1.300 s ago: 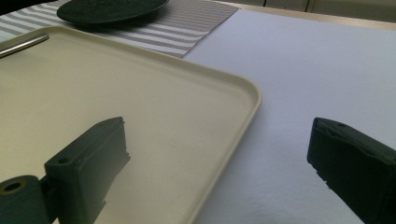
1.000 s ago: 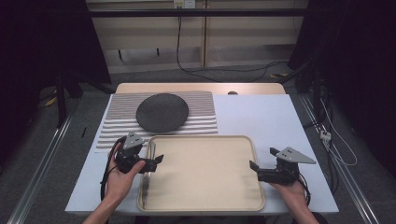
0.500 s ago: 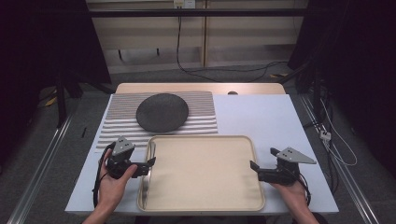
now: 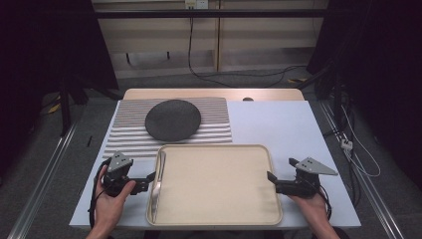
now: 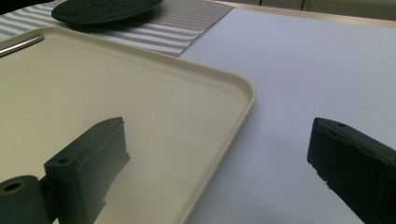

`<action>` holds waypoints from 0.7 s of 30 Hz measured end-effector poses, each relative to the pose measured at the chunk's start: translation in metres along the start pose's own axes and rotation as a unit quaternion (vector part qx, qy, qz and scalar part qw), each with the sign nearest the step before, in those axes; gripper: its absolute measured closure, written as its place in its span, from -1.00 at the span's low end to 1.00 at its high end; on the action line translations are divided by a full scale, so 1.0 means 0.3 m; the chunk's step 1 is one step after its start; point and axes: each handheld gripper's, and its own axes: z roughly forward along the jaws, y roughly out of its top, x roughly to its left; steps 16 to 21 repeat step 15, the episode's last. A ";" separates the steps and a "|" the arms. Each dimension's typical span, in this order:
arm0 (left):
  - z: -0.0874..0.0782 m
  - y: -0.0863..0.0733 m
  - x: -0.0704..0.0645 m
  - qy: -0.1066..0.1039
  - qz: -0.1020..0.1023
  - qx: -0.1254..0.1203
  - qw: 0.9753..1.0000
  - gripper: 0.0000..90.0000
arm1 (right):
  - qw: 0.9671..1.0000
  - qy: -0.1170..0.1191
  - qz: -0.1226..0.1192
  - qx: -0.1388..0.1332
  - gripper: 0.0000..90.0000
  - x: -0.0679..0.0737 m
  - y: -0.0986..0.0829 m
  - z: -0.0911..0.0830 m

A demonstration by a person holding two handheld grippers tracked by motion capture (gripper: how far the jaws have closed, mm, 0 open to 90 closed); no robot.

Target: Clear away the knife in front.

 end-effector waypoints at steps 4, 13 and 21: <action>-0.003 -0.020 0.010 0.000 -0.007 -0.001 1.000 -0.83 | 1.000 -0.001 -0.001 -0.001 -0.89 -0.001 0.000 -0.002; -0.019 -0.041 0.016 0.012 -0.007 -0.011 1.000 -0.83 | 1.000 -0.003 -0.002 -0.001 -0.89 -0.002 -0.001 -0.005; -0.021 -0.039 0.021 0.017 -0.008 -0.015 1.000 -0.84 | 1.000 -0.003 -0.002 -0.001 -0.89 -0.002 -0.001 -0.005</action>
